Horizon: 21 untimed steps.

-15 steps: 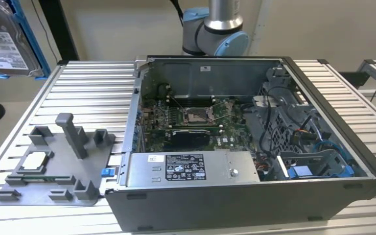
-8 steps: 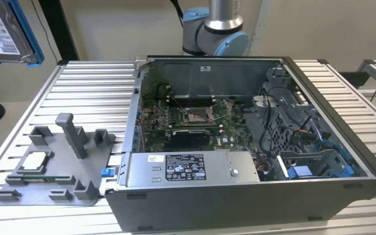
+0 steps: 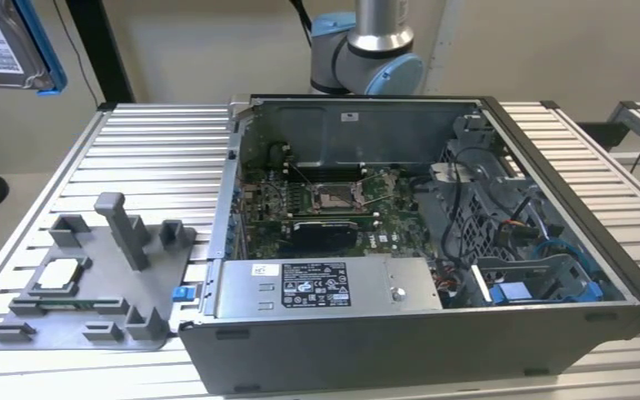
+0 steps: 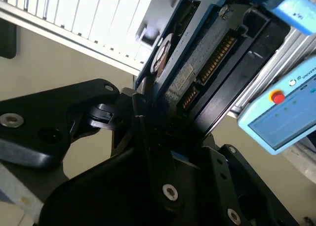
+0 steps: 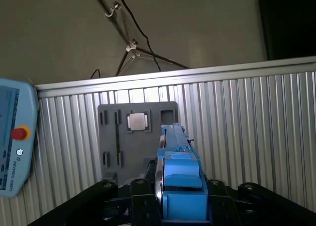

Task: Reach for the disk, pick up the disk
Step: 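Pick up the disk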

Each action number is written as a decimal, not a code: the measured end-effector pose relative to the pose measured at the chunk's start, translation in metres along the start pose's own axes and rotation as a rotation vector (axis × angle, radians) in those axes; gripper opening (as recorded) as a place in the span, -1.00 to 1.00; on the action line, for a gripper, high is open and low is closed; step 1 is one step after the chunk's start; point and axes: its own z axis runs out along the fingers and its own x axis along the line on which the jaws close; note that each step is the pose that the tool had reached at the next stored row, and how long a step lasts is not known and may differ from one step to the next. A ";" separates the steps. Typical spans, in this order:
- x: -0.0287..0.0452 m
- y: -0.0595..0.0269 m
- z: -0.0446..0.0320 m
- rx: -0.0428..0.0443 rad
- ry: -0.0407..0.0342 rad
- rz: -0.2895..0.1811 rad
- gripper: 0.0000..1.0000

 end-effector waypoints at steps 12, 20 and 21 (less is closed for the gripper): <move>-0.0008 -0.0065 -0.0043 0.0000 0.0001 -0.001 -1.00; -0.0042 -0.0351 -0.0046 0.0000 0.0000 -0.001 -1.00; -0.0046 -0.0389 -0.0047 -0.0001 0.0001 -0.001 -1.00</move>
